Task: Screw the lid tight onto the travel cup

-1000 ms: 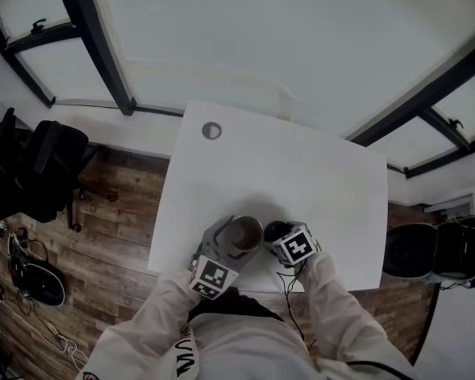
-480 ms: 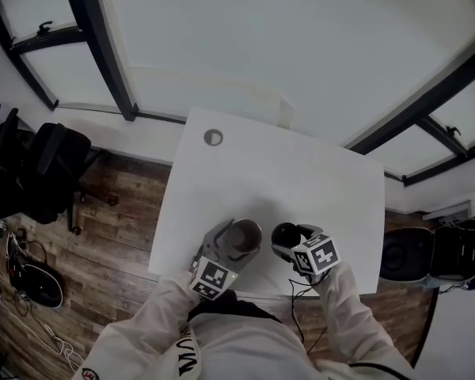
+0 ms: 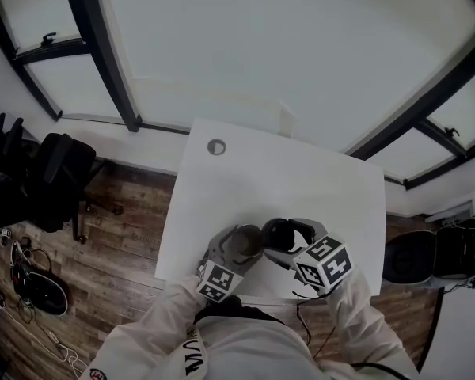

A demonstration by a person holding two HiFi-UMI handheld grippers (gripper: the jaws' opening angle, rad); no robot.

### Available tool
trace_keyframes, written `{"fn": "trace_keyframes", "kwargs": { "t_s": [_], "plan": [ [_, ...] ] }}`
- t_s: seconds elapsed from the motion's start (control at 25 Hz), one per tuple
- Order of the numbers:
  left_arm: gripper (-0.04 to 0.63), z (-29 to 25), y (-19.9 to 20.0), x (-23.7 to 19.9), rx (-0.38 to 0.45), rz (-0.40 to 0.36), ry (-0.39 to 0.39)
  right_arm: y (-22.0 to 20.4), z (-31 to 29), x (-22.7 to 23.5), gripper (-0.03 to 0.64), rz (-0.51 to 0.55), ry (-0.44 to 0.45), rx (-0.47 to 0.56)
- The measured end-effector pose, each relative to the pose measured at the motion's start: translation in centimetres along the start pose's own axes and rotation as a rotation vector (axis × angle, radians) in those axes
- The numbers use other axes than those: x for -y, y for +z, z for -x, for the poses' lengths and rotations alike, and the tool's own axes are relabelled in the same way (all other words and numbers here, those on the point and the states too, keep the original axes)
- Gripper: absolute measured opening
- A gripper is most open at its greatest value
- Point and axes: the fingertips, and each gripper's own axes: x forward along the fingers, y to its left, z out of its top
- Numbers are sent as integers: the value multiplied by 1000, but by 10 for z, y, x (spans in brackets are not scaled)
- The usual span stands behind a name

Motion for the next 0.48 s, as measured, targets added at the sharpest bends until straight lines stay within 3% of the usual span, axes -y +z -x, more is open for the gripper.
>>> {"fn": "trace_keyframes", "kwargs": {
  "t_s": [0.24, 0.48],
  "plan": [
    [410, -2, -1, 0, -12, -15, 9, 17, -21, -34, 408, 126, 75, -63],
    [410, 0, 0, -1, 0, -15, 11, 19, -34, -48, 408, 220, 81, -124]
  ]
}}
